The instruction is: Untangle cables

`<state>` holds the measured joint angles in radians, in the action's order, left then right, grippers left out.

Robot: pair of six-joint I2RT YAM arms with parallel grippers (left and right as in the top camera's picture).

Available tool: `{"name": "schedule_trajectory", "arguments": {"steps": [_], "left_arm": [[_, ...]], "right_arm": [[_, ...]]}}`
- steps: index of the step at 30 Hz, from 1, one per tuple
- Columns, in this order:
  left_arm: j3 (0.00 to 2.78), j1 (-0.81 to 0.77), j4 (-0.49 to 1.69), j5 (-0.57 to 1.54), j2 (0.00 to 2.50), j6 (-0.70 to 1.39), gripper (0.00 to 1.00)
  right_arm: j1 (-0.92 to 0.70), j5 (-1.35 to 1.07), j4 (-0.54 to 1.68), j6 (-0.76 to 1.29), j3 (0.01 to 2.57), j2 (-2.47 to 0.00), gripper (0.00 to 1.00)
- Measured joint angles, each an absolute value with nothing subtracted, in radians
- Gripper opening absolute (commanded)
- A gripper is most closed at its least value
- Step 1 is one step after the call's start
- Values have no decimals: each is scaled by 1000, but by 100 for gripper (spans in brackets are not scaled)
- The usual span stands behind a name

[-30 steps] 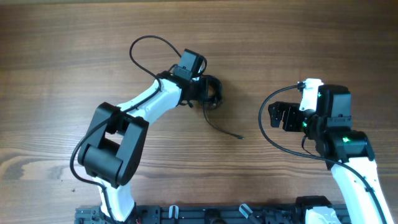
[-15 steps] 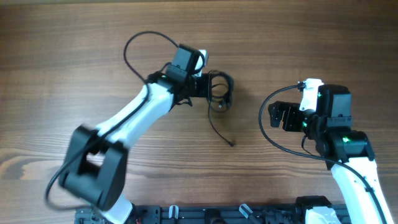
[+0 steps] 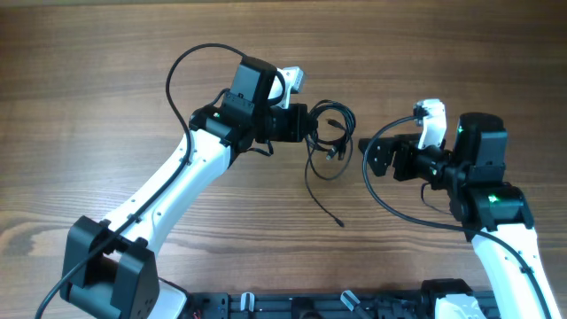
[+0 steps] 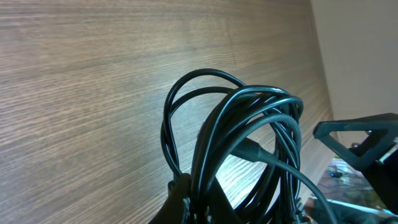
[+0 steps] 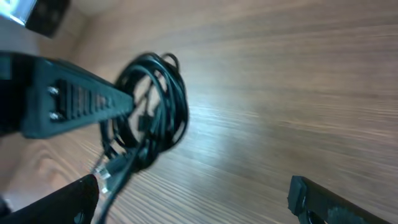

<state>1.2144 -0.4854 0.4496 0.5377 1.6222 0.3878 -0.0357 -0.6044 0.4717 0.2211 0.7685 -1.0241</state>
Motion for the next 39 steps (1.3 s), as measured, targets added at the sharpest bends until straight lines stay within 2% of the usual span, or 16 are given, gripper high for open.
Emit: {"name": "schedule_trajectory", "arguments": {"steps": [2,4,8,10,12,14,16,20,21,28,31,32,33,34,39], "left_arm": [[1214,-485,450,554,1622,392,4],[1214,-485,450,569,1622,396,4],[1214,-494,450,579,1622,399,4],[1214,-506,450,579,1622,399,4],[1214,-514,449,578,1622,399,4],[1214,-527,450,579,1622,399,4],[1214,-534,449,579,1622,399,4],[1214,-543,450,580,1622,399,4],[1214,-543,450,582,1622,400,4],[1214,-566,516,466,1622,399,4],[1214,-590,543,419,1622,399,4],[1214,-595,543,416,1622,399,4],[1214,-598,543,416,1623,399,4],[1214,-601,543,416,1623,399,4],[1214,-550,562,295,1624,400,4]], "right_arm": [[-36,-620,460,249,768,-1024,98],[-36,-635,455,273,769,-1031,92],[-36,-674,449,332,769,-1088,75],[-36,-681,426,365,770,-1145,63],[-36,-690,392,397,770,-1193,56],[-36,-710,358,425,771,-1234,55],[-36,-747,307,435,772,-1260,49],[-36,-816,272,454,772,-1282,10],[-36,-826,272,455,772,-1282,7],[-51,-803,355,452,773,-1287,9],[-63,-743,430,452,776,-1287,4],[-64,-724,455,456,779,-1287,8],[-65,-710,468,464,781,-1287,23],[-69,-690,490,479,784,-1287,29],[-35,-483,531,524,786,-1289,29]]}}
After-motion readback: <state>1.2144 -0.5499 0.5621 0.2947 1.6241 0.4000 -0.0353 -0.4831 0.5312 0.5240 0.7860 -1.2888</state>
